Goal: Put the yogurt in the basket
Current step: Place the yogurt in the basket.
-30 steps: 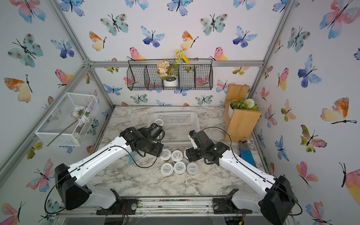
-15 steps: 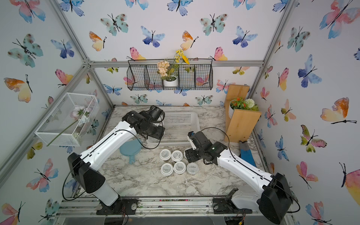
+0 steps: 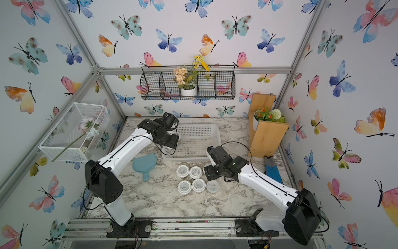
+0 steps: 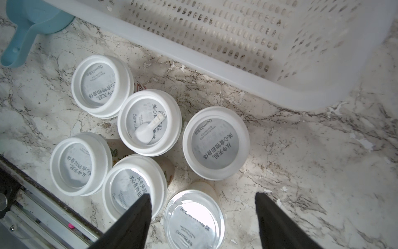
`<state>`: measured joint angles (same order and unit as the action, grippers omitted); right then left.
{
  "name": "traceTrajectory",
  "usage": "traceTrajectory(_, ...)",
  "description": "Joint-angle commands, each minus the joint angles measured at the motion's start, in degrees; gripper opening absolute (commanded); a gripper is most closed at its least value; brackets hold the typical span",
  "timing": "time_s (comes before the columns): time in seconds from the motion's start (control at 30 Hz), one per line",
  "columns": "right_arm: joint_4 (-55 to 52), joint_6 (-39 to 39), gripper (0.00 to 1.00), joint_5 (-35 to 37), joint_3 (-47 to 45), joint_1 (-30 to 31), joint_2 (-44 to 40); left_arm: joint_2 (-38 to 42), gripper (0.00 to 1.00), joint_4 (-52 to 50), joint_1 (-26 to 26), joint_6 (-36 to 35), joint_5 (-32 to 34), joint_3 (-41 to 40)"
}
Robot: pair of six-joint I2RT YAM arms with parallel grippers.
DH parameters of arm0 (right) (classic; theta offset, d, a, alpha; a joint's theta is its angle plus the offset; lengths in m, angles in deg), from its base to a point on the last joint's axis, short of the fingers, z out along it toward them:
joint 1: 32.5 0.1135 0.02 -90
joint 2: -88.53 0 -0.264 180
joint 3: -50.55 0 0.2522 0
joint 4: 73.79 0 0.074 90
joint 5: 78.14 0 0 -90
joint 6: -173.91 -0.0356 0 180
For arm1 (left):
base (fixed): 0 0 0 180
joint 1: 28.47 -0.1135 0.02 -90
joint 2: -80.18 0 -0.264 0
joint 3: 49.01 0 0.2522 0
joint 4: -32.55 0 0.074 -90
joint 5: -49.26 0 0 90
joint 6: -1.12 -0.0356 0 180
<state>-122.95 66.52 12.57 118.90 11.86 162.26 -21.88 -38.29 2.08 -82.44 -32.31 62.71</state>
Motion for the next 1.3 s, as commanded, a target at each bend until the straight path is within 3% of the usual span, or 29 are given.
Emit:
traceTrajectory(0.0,-1.51,-0.45,0.79,1.73,-0.38,0.38,0.45,-1.94,0.67,3.18,-0.78,-0.89,-2.49,-2.27)
traceTrajectory(0.43,-1.43,-0.54,0.79,2.28,-0.28,0.4,0.81,-5.95,0.66,8.3,-3.41,-1.94,-5.85,-4.62)
traceTrajectory(1.27,-1.6,-0.54,0.8,2.63,-0.22,0.41,1.8,-9.04,0.67,9.35,-4.56,-2.7,-4.67,-6.86)
